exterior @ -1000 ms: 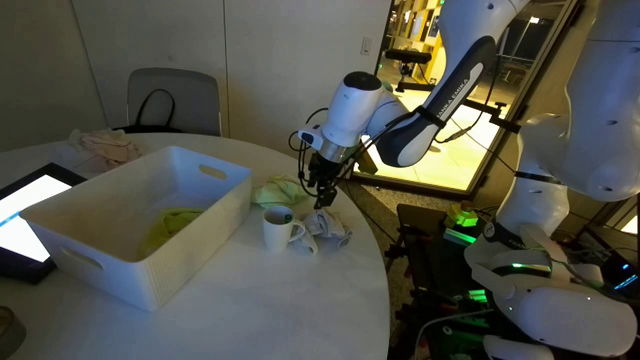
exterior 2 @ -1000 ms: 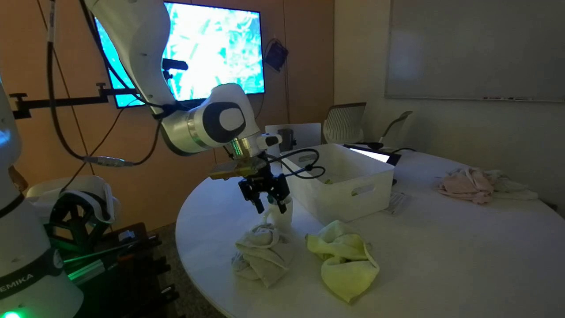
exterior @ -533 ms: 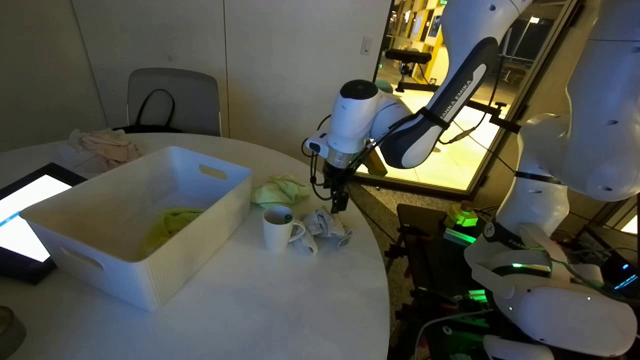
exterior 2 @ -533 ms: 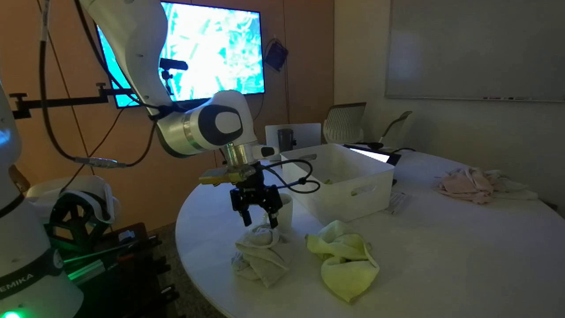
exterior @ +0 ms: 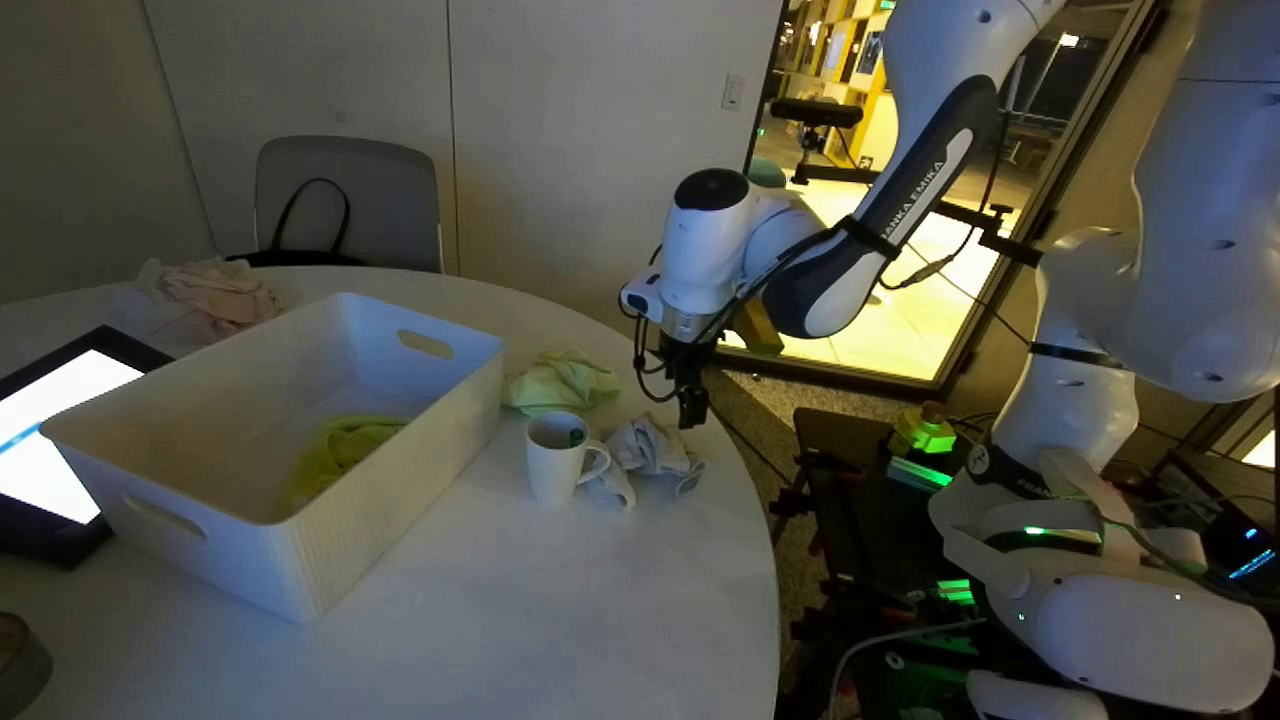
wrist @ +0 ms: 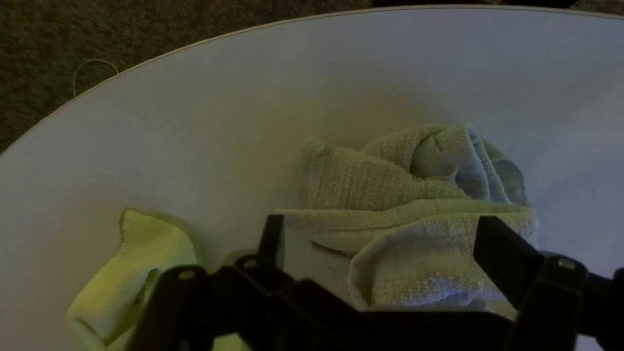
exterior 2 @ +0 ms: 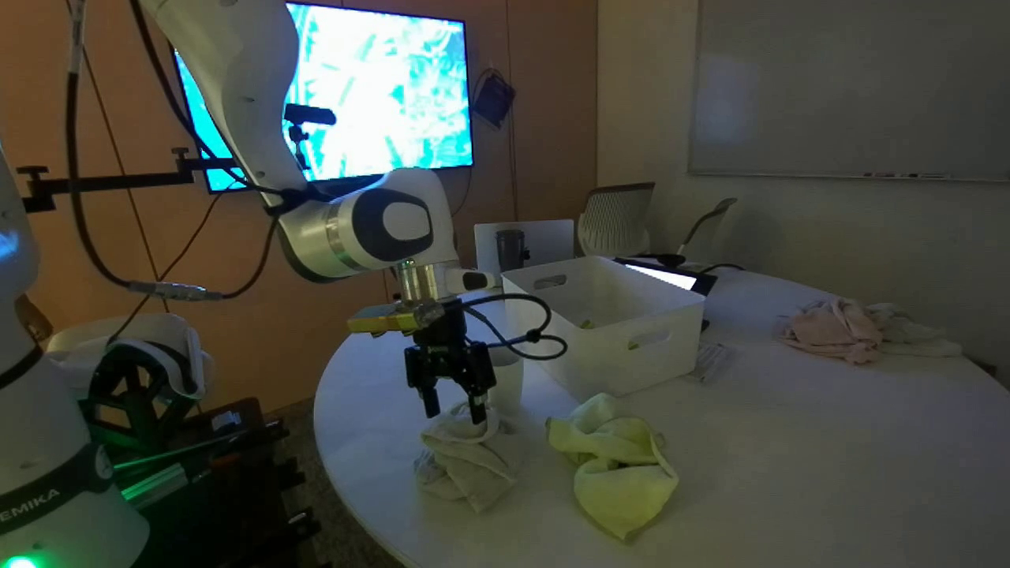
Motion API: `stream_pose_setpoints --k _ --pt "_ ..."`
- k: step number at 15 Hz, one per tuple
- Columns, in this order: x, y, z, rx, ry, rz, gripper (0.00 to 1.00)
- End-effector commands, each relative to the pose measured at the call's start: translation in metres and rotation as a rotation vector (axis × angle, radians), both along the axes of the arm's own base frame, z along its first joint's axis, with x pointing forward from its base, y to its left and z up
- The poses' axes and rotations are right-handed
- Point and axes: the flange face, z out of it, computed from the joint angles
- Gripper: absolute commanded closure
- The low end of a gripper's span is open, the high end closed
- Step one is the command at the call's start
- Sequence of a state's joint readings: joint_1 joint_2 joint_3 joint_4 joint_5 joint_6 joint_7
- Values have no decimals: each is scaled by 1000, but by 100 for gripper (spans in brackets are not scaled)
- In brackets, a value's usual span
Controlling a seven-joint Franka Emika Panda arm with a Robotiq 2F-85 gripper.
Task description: Put the cloths in the box and put the markers in the cup
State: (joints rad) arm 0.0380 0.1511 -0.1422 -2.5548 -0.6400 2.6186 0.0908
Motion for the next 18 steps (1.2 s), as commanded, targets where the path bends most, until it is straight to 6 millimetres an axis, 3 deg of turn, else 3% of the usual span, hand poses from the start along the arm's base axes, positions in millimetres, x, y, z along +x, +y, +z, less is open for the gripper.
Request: stream_pose_setpoints --k 1,5,10,14,18 --pt "13 -11 4 23 -17 -37 0" --pt "31 -32 9 27 -29 -54 0" --pt "69 -64 11 64 -46 -86 0" --pt "106 -109 13 60 -37 -38 0" --pt "129 -169 17 68 -18 -17 0"
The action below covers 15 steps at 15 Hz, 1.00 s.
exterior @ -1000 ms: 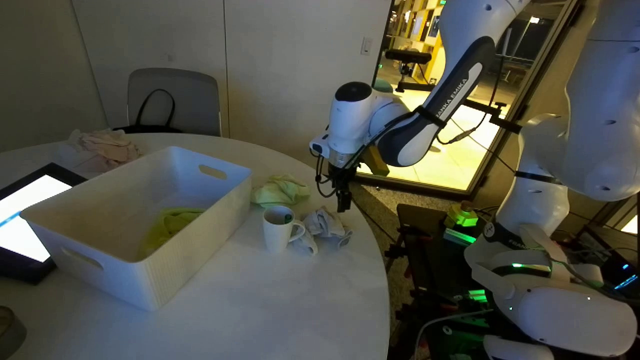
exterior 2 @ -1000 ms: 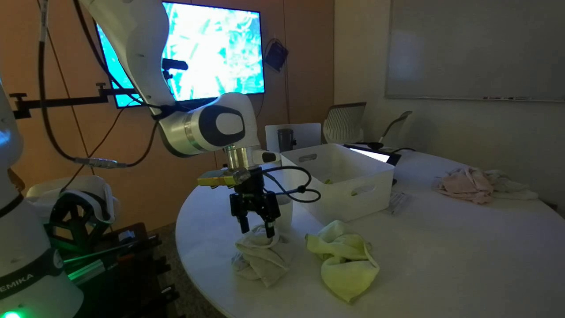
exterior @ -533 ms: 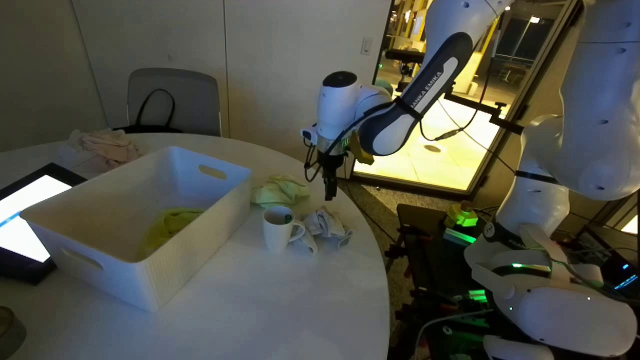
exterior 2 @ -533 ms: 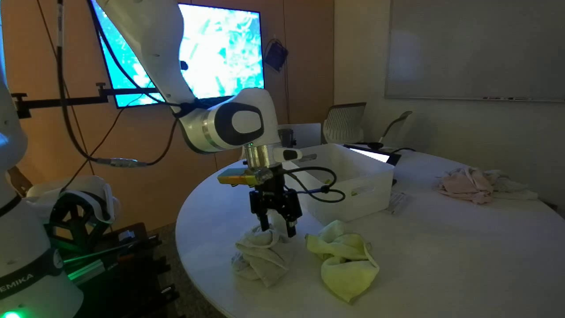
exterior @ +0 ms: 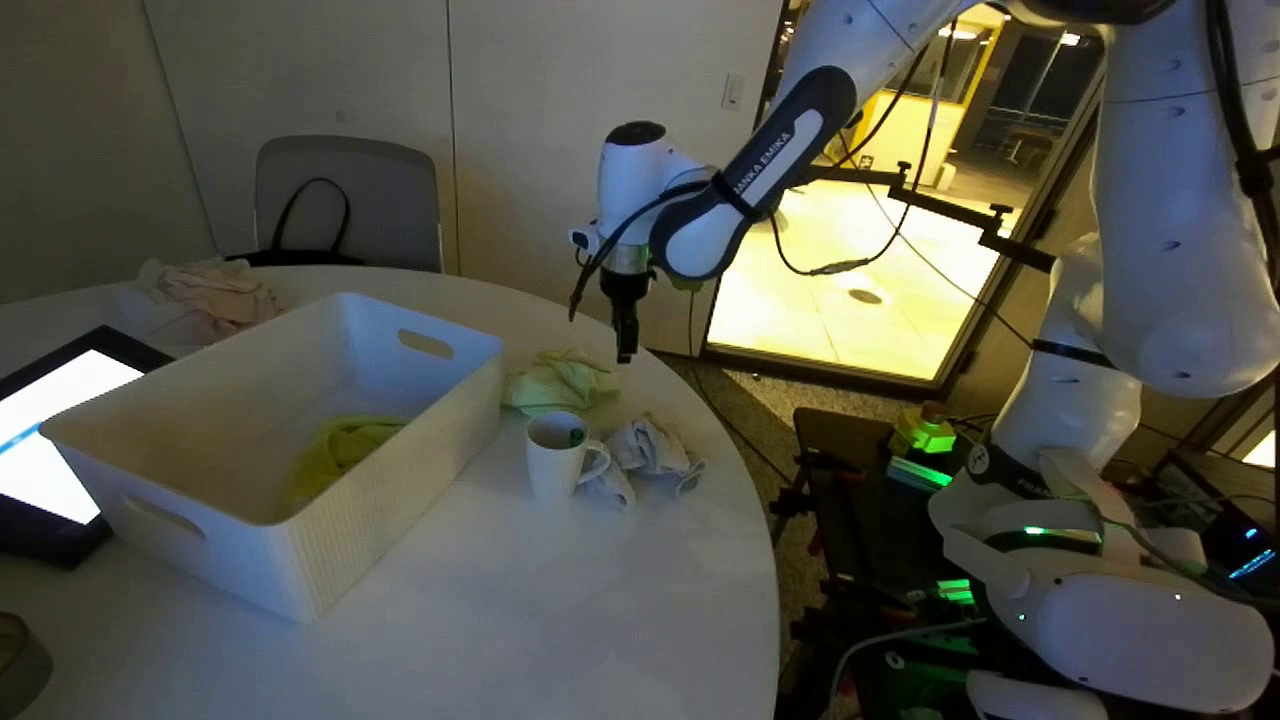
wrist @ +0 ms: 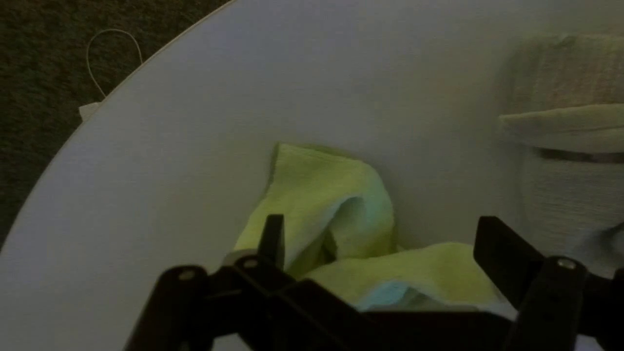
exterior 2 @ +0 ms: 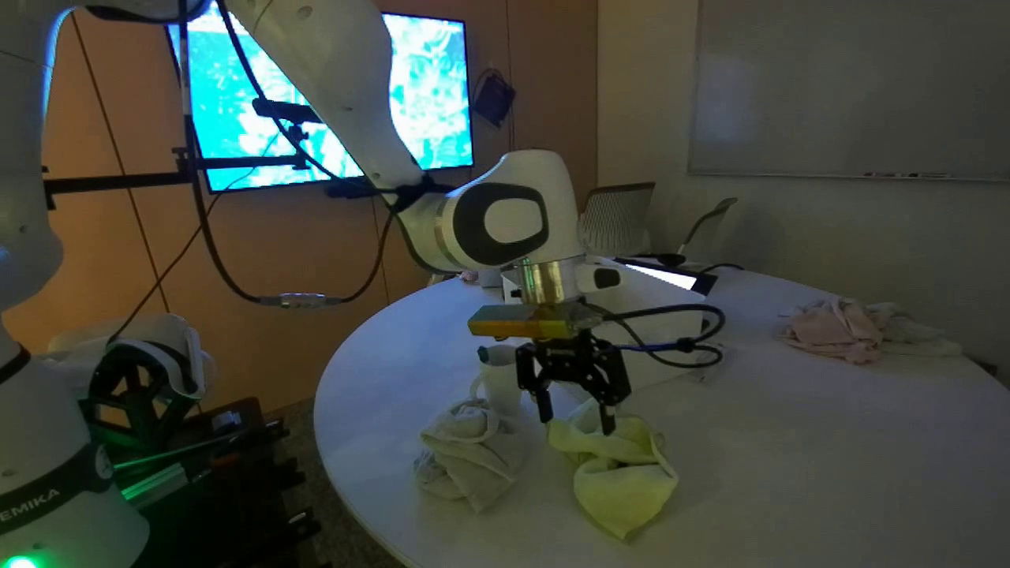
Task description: Put the cloths in the box and put the markers in the cup
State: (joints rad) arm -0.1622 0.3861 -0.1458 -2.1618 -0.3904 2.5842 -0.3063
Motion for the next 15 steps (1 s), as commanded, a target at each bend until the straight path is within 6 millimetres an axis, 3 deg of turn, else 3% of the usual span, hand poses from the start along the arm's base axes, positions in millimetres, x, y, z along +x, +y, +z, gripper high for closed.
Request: stream_pose_setpoints --k 1,5,15 --pt "28 -49 0 18 23 20 0" --pt "42 -75 -8 27 51 51 0" --pt "52 -74 -49 111 146 127 0"
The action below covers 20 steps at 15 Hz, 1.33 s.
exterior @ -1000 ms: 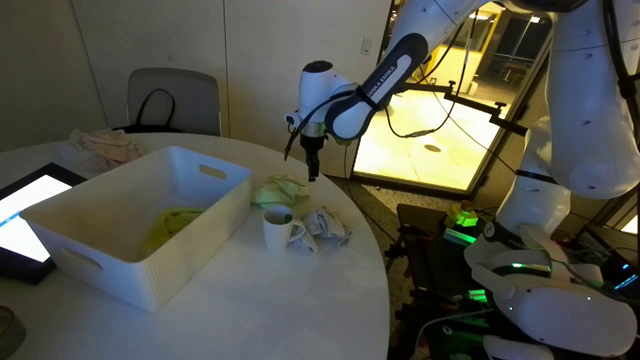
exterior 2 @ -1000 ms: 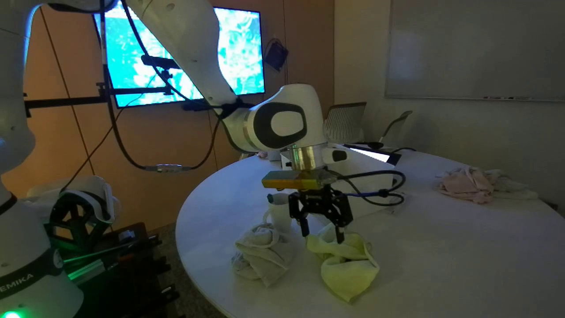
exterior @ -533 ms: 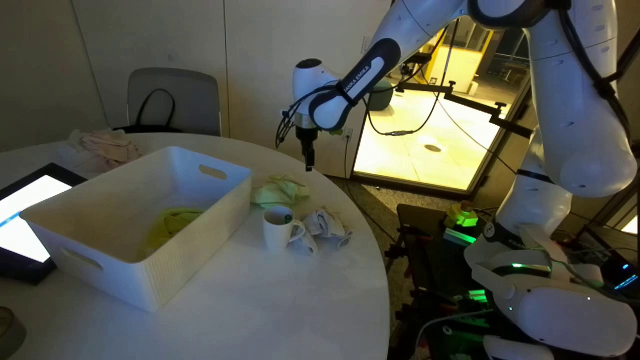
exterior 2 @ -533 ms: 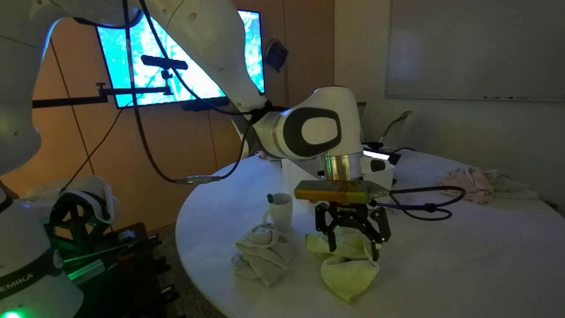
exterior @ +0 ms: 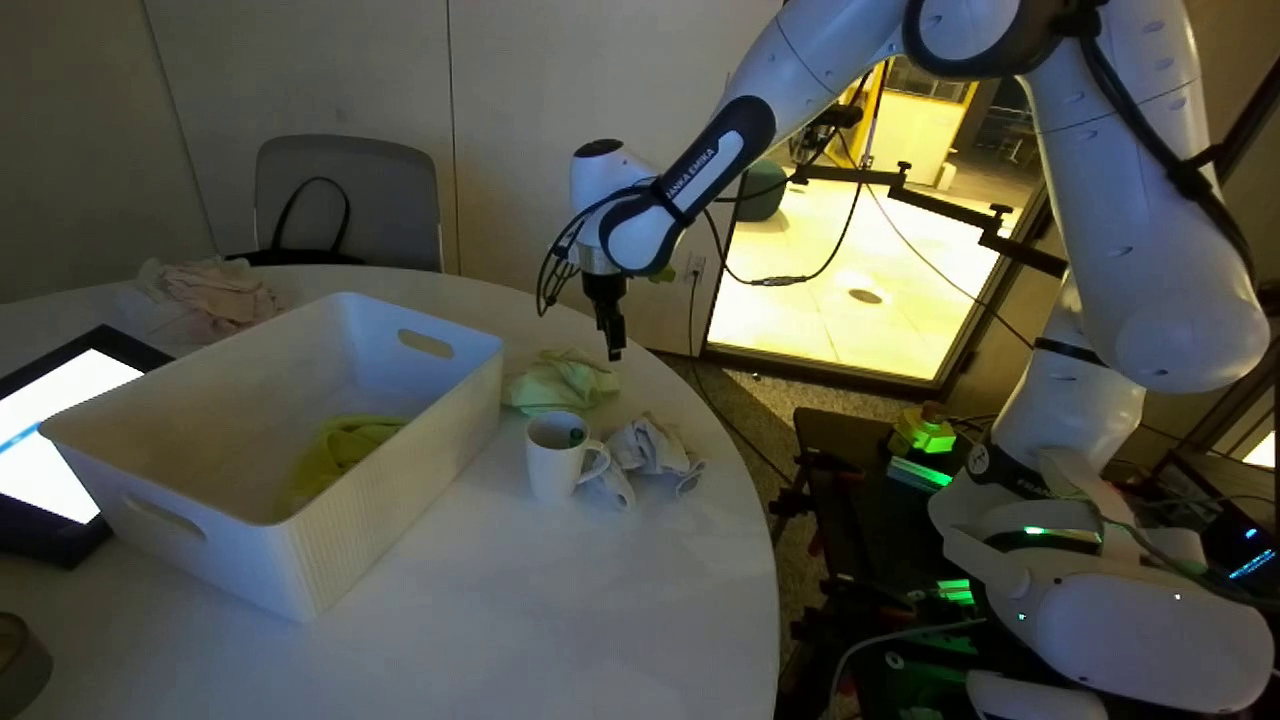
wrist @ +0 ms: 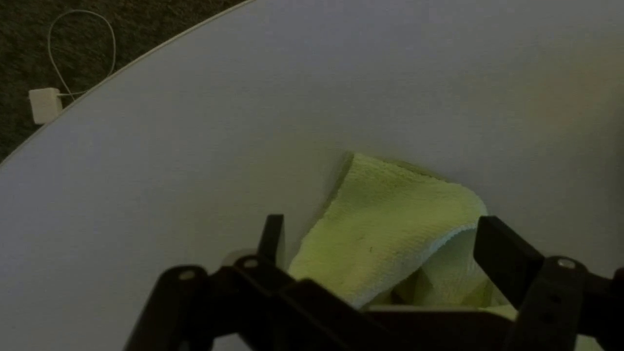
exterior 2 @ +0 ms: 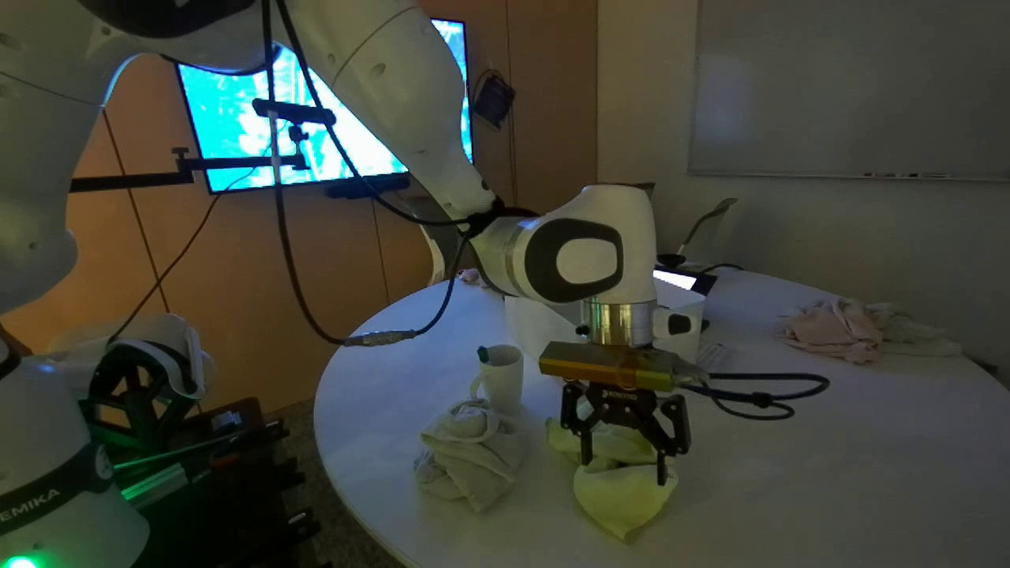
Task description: Put the cloths in the box and put the markers in the cup
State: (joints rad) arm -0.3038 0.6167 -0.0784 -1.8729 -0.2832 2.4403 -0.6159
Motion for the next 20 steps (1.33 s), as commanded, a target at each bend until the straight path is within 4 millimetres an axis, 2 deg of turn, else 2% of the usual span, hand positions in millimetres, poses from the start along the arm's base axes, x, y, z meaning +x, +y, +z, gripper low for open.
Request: stream_pose_setpoints --k 1,8,12,14,20 --pt "12 -8 -11 49 24 13 0" --pt "32 -5 -50 152 67 67 0" --pt "39 -8 -61 172 87 76 0" --pt "42 -11 -63 178 88 82 26" --pt "49 -19 -62 167 88 90 72"
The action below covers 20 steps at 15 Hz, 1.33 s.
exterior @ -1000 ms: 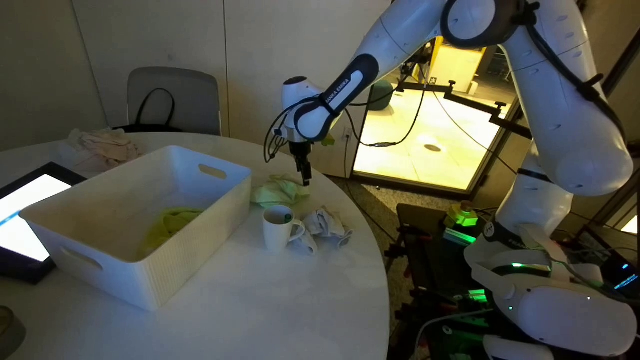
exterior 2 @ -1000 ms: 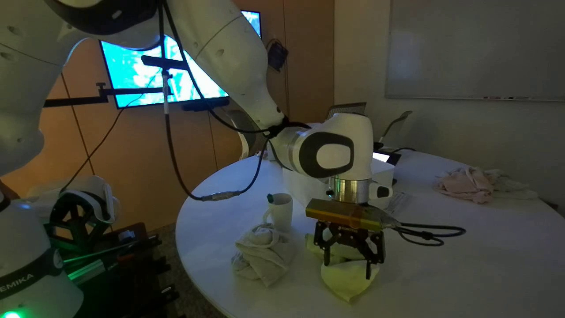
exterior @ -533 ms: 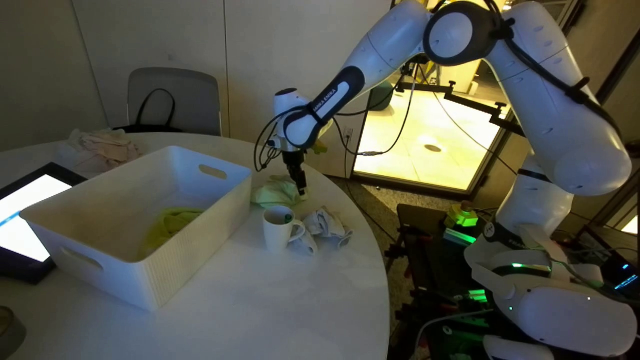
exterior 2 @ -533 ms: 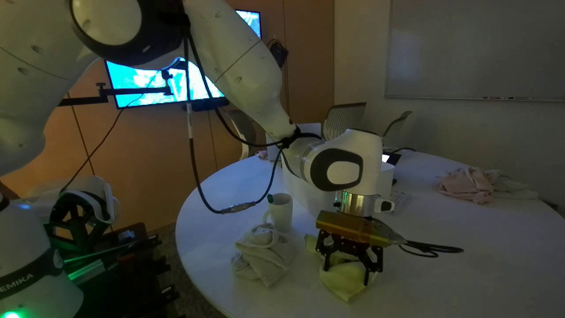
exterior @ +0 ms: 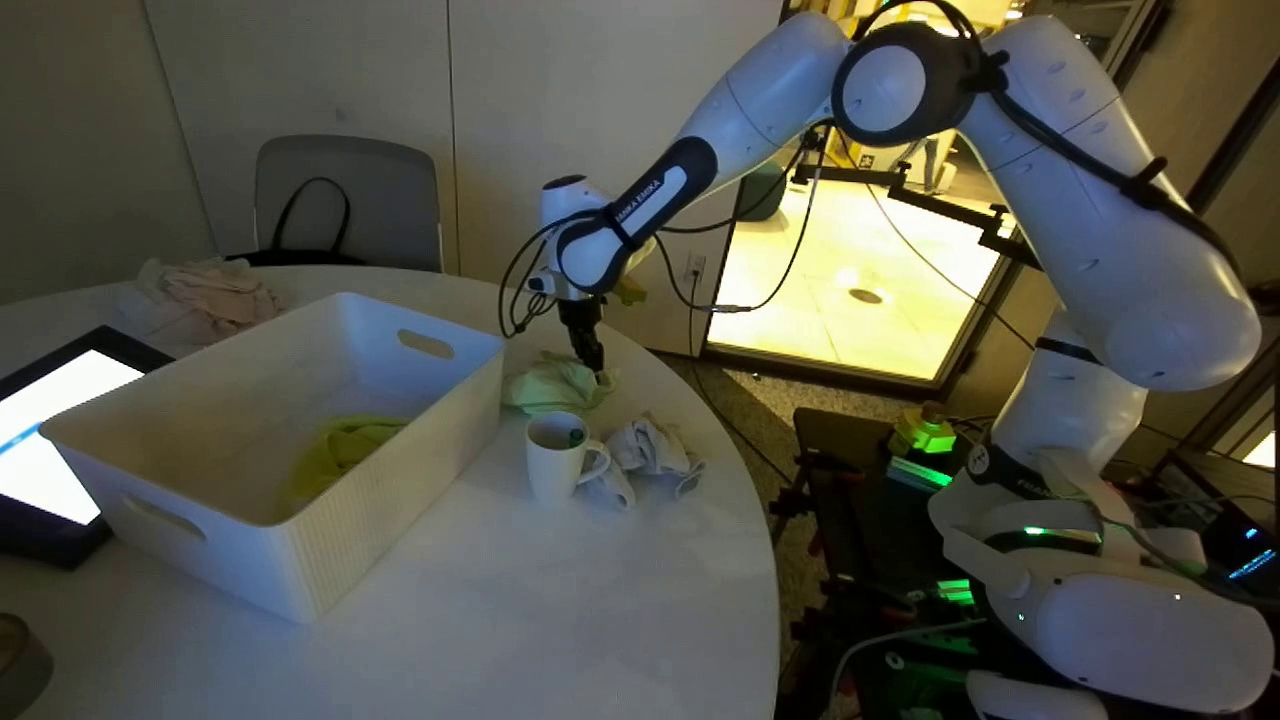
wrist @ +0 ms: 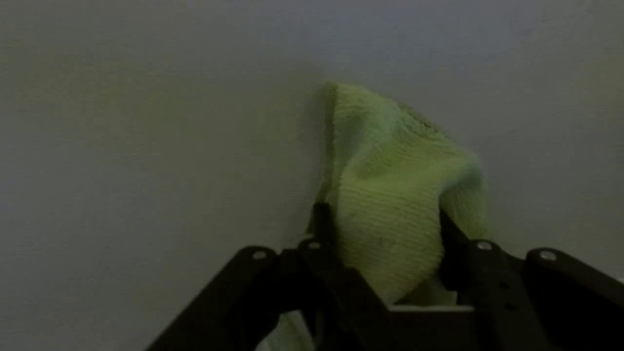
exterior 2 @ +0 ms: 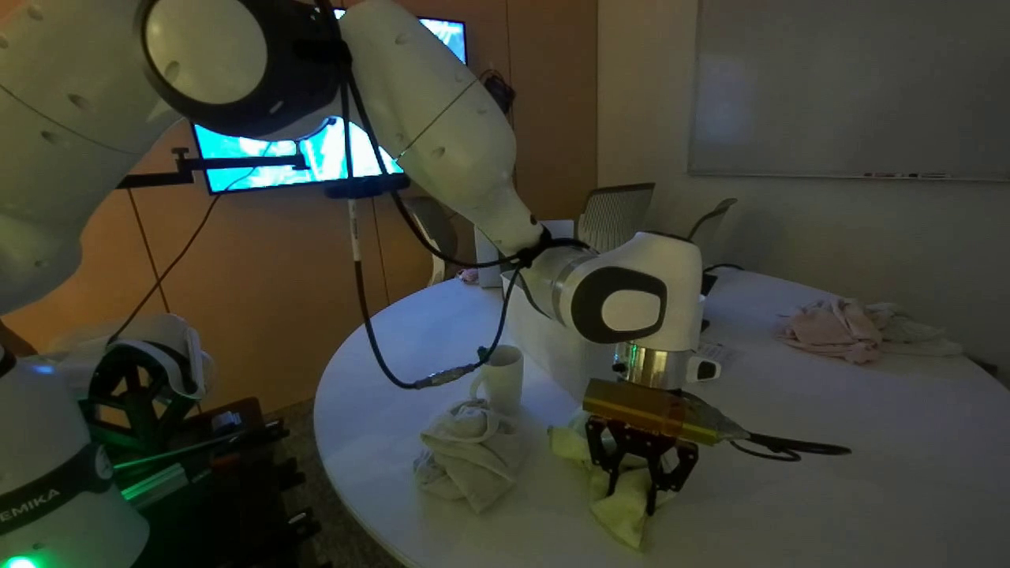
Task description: Put the cloths in the box and put the markers in the cup
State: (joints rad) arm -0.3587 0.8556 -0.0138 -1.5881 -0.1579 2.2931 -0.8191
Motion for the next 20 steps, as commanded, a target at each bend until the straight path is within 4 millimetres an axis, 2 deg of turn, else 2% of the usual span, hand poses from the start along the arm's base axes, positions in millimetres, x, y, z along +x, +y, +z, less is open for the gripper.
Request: stream_pose_setpoints --k 1,3,5,8,13,17,20 --pt "9 -6 0 22 1 11 81" --pt "12 -6 8 9 -10 21 96" --pt "17 -4 20 -9 -38 35 100" --pt "28 4 52 -64 -140 58 98" --pt "43 29 134 -183 -389 138 98" --pt "42 60 194 -251 -559 198 98" --pt "36 82 230 -283 -654 242 98"
